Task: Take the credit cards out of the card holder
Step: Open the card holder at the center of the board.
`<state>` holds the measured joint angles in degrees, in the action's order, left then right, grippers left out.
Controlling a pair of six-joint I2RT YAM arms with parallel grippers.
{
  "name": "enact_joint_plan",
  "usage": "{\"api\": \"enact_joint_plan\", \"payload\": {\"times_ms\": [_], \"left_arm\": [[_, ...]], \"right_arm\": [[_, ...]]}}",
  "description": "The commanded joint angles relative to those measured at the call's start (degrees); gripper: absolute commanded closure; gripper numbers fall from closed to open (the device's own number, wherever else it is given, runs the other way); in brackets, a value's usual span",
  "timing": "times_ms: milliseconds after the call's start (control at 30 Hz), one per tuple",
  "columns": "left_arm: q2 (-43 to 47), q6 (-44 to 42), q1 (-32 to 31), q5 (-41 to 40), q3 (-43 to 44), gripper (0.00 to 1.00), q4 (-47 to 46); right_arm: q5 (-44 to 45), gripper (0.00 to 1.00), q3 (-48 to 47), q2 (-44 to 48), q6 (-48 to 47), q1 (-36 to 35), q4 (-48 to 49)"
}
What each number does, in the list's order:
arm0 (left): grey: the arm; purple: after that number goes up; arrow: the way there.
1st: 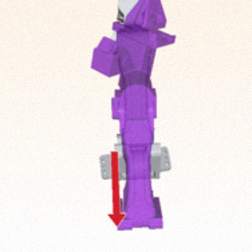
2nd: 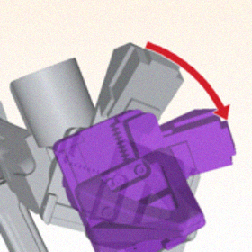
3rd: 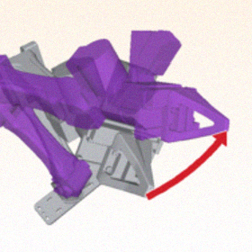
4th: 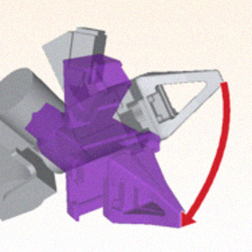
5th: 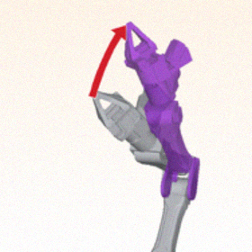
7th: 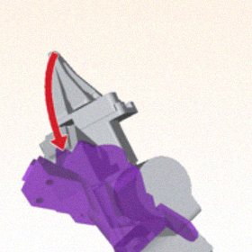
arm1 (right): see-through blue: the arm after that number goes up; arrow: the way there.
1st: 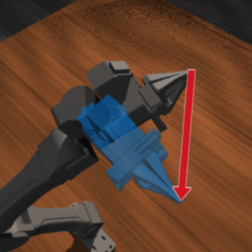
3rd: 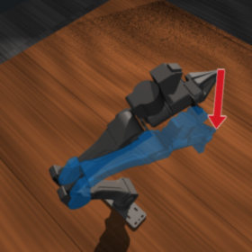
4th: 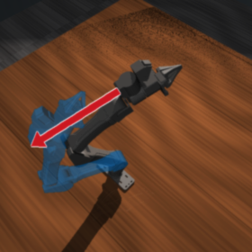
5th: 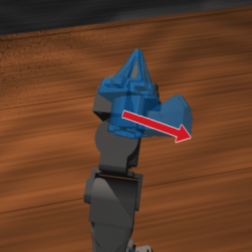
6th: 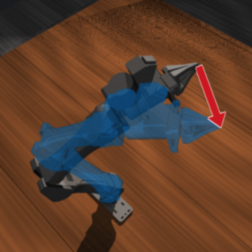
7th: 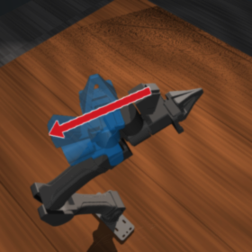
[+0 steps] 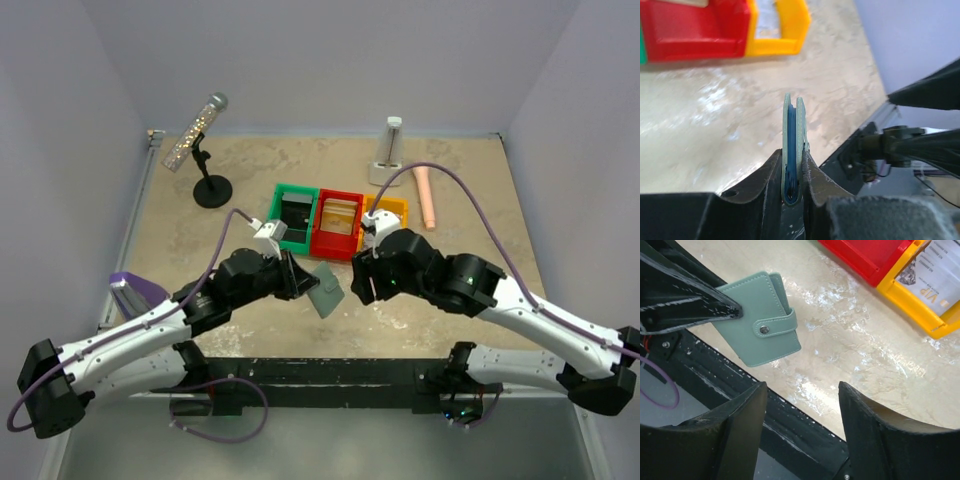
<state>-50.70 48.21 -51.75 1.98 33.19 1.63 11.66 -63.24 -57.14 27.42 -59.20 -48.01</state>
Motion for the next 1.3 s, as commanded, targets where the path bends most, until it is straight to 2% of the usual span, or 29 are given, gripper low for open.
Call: {"api": "enact_joint_plan", "payload": {"times_ms": [0,433,1267], "left_arm": [[-1.5,1.2,-2.4,-9.7,7.4,1.0,14.3],[-5.7,11.2,-4.1,-11.2,15.8,1.0,20.5],[-7.2,19.1,-4.2,-7.4,18.9,1.0,22.7]], "right_arm": [[8.0,0.35,-5.8,-3.7,-0.4,-2.5,-1.4],[11.5,0.38,-9.6,-12.3,0.2,-7.1,2.7],[13.7,0.41,-11.4,-19.8,1.0,-7.8,3.7]]}}
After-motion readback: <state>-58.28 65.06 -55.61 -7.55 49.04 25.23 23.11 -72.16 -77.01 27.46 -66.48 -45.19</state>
